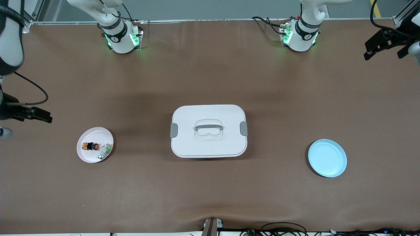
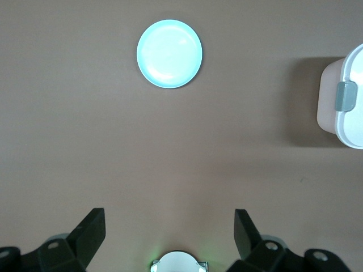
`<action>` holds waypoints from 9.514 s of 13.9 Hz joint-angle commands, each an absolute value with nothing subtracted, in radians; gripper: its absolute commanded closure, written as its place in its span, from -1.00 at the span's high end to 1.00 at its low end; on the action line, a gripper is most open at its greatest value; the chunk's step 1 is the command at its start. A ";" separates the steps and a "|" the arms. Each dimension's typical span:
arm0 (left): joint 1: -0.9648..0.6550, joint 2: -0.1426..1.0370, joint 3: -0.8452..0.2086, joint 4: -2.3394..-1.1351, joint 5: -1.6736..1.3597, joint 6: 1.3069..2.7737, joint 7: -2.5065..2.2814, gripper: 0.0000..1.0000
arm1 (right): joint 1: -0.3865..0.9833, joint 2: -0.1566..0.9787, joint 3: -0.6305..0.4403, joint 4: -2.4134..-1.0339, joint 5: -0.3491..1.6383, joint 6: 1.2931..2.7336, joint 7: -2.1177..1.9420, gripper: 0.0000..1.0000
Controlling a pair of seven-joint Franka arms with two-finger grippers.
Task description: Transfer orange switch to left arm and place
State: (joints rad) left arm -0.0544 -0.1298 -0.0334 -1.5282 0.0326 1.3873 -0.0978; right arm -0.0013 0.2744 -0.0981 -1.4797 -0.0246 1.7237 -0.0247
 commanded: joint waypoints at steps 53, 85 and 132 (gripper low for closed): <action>-0.015 -0.135 -0.028 -1.546 0.037 1.397 -0.064 1.00 | -0.063 0.718 -0.104 -1.666 0.160 2.246 -0.141 -0.36; -0.048 -0.106 -0.138 -1.546 -0.176 1.442 -0.110 1.00 | 0.256 0.449 -0.080 -1.477 0.786 1.655 0.875 -0.47; -0.132 0.351 -0.483 -1.588 -0.407 2.249 -0.390 0.58 | 0.657 0.543 -0.081 -1.404 1.180 2.286 1.333 -0.53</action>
State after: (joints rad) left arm -0.1269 0.3407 -0.4788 -1.5796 -0.3839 2.2060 -0.4113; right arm 0.6537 0.5306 -0.0766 -1.4310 1.1580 2.2878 1.3222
